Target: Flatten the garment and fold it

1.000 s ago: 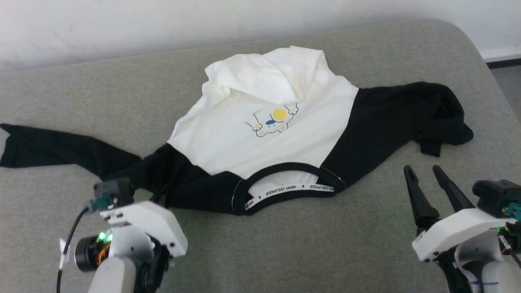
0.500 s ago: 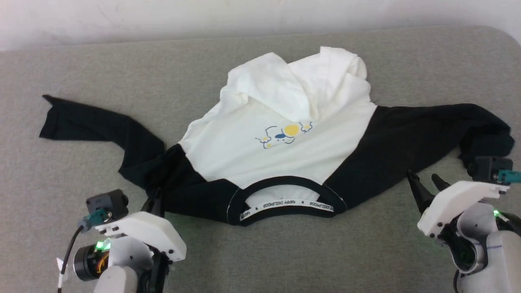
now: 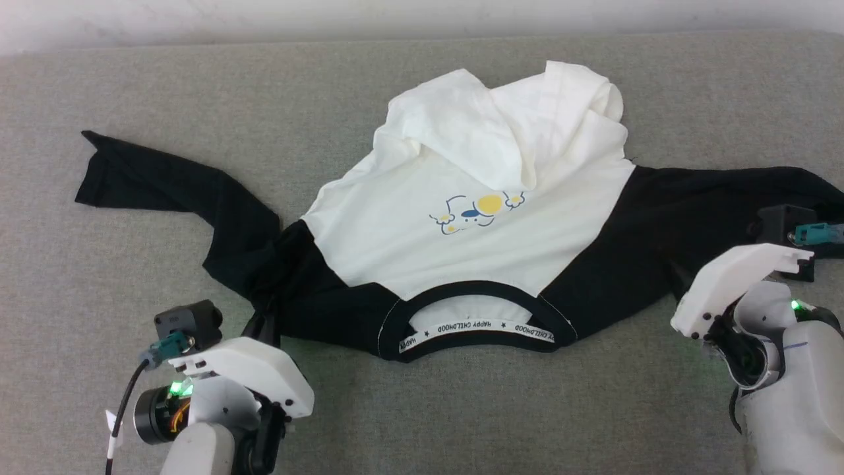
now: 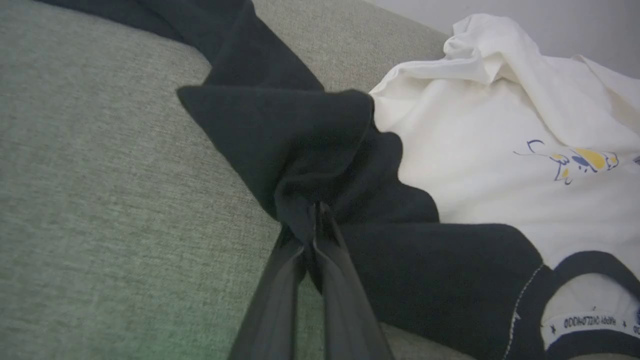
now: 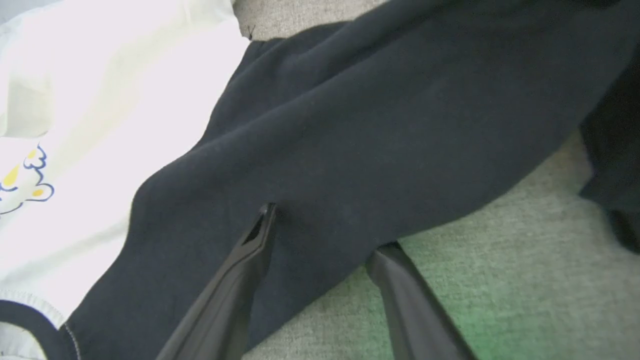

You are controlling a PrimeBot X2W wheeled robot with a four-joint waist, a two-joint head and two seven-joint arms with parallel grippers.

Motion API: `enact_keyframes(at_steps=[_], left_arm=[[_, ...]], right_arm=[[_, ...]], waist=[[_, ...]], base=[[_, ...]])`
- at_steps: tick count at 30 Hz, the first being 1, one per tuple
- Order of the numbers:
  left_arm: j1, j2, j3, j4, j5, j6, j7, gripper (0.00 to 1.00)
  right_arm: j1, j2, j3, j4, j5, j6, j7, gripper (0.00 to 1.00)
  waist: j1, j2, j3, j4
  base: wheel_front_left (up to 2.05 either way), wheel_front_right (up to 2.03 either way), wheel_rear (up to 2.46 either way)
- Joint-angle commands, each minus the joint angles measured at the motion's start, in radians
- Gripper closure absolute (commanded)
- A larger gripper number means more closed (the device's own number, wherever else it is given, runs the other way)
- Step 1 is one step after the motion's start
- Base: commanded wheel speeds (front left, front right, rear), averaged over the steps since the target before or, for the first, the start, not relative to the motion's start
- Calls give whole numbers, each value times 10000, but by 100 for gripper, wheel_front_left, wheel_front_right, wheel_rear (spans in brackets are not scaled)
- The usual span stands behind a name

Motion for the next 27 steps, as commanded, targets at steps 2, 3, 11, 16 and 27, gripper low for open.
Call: enact_keyframes(at_steps=[2, 3, 11, 16, 27], left_arm=[[-168, -5, -58, 72, -92, -65, -59, 100], [-174, -6, -67, 85, -105, -71, -66, 100], [-35, 49, 103, -101, -316, -229, -594, 100], [180, 92, 406, -919, -860, -520, -873, 100], [88, 527, 689, -3521, -1732, -894, -16, 100]], right_arm=[[-27, 122, 203, 347, 80, -7, -82, 100], [-30, 122, 269, 353, 140, -7, -174, 100], [820, 122, 547, -636, 400, -7, -1262, 100], [1964, 122, 590, -2490, 251, -7, -1131, 100], [2994, 122, 297, -7089, -840, -7, 659, 100]], waist=[[0, -1, 0, -40], [0, -1, -17, -55], [0, -1, -657, -244], [0, -1, -1212, -431], [0, -1, -1883, -717]], base=[[0, 0, 0], [0, 0, 0], [0, 0, 0], [0, 0, 0], [0, 0, 0]])
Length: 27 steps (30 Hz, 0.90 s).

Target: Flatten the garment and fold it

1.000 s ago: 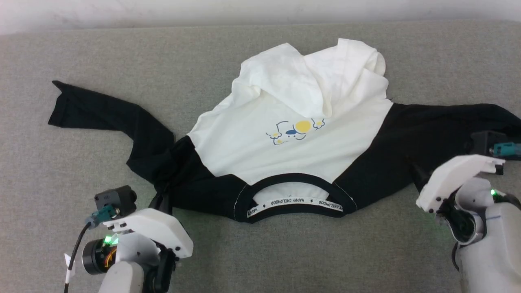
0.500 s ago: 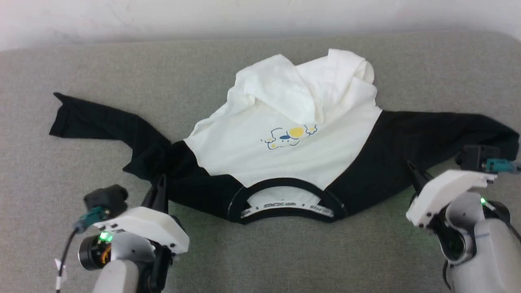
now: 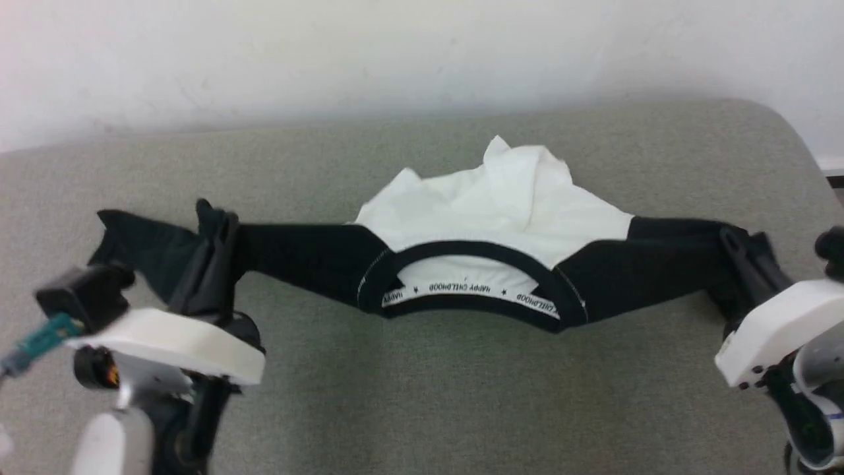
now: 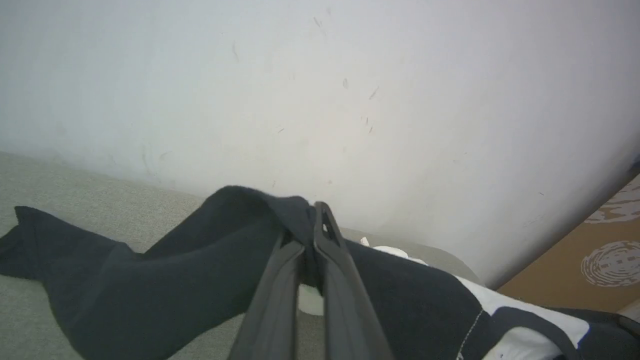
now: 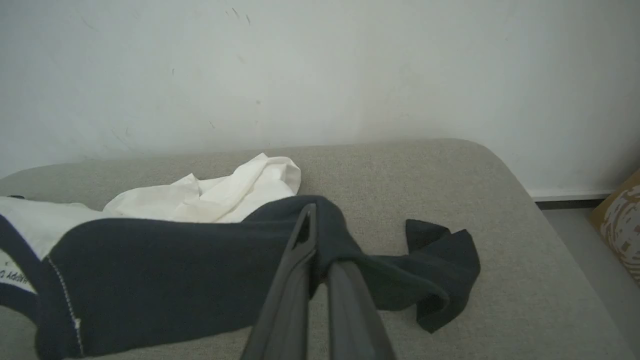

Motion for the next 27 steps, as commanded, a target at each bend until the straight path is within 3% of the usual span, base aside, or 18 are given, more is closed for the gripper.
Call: enact_keyframes(at_steps=[1, 6, 10, 18, 27], left_arm=[[-266, 174, 94, -280, -114, -103, 175, 100], [-1416, 697, 273, -1015, -660, -168, 1286, 100], [-2838, 1156, 456, -829, -889, -165, 1947, 100], [-6472, 1541, 678, 1147, -839, 19, 2051, 100], [-10547, 1905, 928, 3794, -105, 331, 721, 100]], right_arm=[[-86, 18, 15, -399, -215, -7, 245, 100], [-1322, -671, 449, -1392, -647, -7, 1407, 100], [-2978, -1512, 971, -1142, -634, -7, 2192, 100], [-7114, -2303, 1786, 1382, -893, -7, 2575, 100], [-11816, -1839, 2069, 4275, -2068, -7, 1292, 100]], waist=[[2, 1, -120, -123], [2, 1, 39, -205], [2, 1, 475, -234], [2, 1, 2092, -202], [2, 1, 3968, -319]], base=[[0, 0, 0], [0, 0, 0], [0, 0, 0], [0, 0, 0], [0, 0, 0]])
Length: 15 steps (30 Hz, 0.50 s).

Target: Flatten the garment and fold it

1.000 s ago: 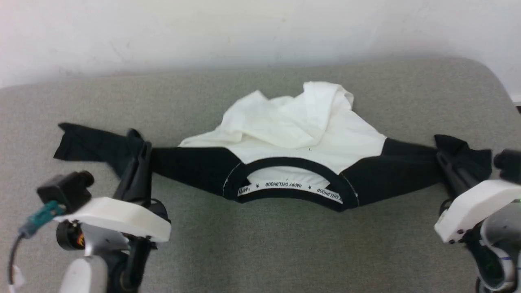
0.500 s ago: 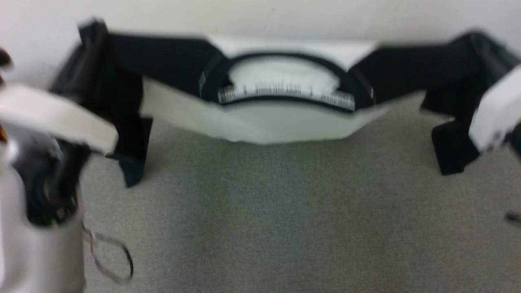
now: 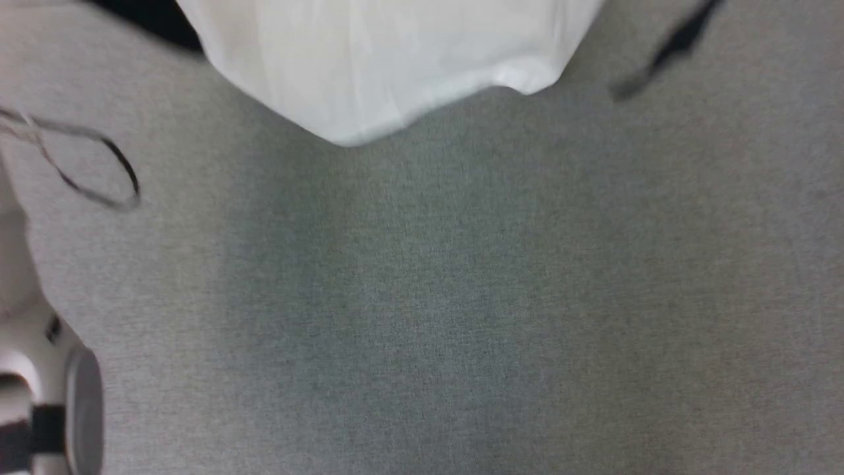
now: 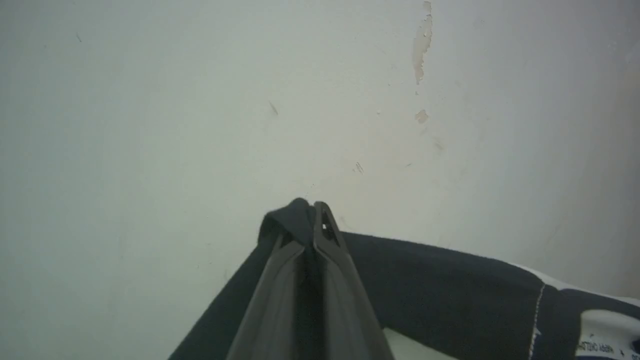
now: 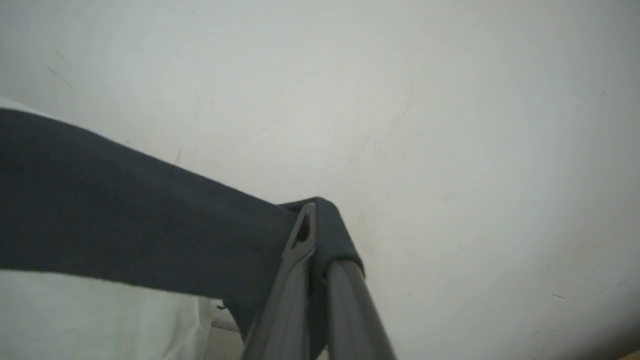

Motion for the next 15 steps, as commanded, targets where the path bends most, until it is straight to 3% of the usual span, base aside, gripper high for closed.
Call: enact_keyframes(at_steps=[1, 8, 15], left_arm=[[-576, 202, 58, 352, 296, 53, -356, 100], [-2638, 305, 222, 1611, 495, -177, -1957, 100], [-3003, 369, 434, 2645, 280, -617, -2896, 100]], right_arm=[[-614, 91, -153, 317, -307, -25, -289, 100], [-2803, 714, -598, 1351, -1466, -25, -1836, 100], [-2971, 1044, -878, 2095, -1810, -25, -2883, 100]], waist=[[-5, 2, 1220, -74], [-5, 2, 1945, -47], [-5, 2, 2097, 149]], base=[[0, 0, 0], [0, 0, 0], [0, 0, 0]])
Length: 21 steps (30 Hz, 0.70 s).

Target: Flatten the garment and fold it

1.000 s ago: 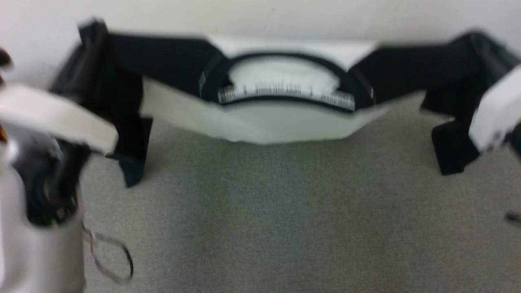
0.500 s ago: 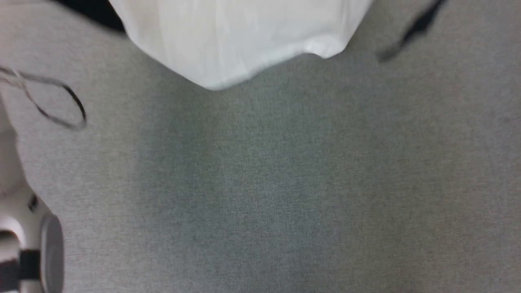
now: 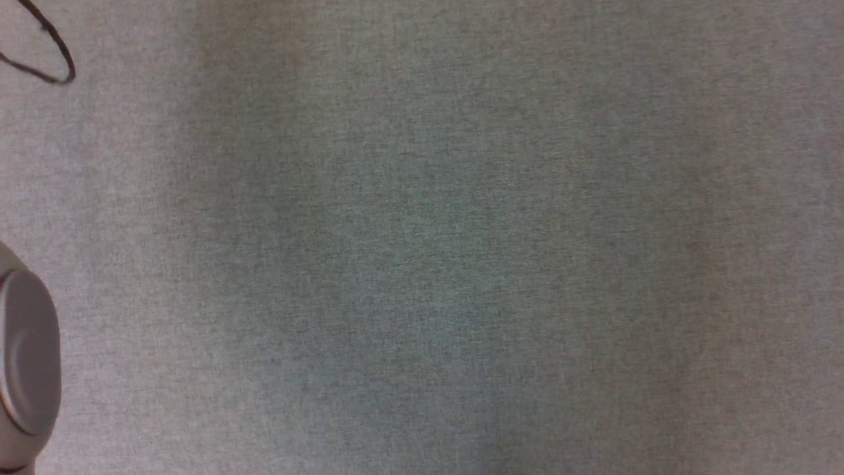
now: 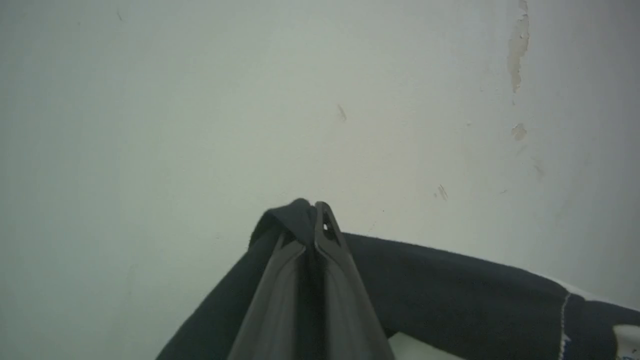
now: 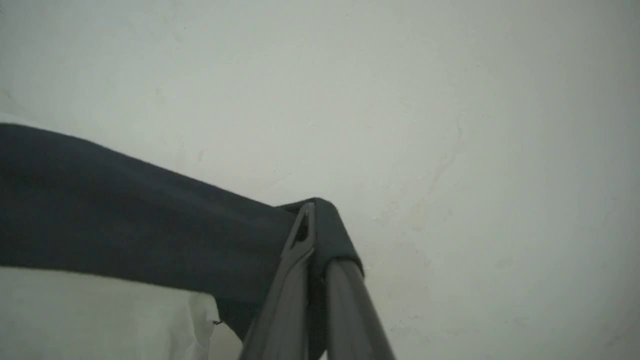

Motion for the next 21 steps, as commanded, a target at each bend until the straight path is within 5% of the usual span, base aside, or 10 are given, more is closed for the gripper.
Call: enact_keyframes(at_steps=[1, 12, 21], left_arm=[[280, 126, 112, 309, -33, -88, -140, 100], [4234, -259, -703, 1326, 23, -924, 6, 100], [9161, -577, -883, -361, -356, -618, 1176, 100]], right_arm=[[328, -85, -91, 248, -1, -32, -130, 100], [4029, -272, 830, 1488, 1901, -32, -195, 100], [8161, -817, 1644, -94, 3763, -32, 827, 100]], waist=[[-3, 1, 14, 159], [-3, 1, -1336, 463], [-3, 1, -3046, 435]], base=[[0, 0, 0], [0, 0, 0], [0, 0, 0]])
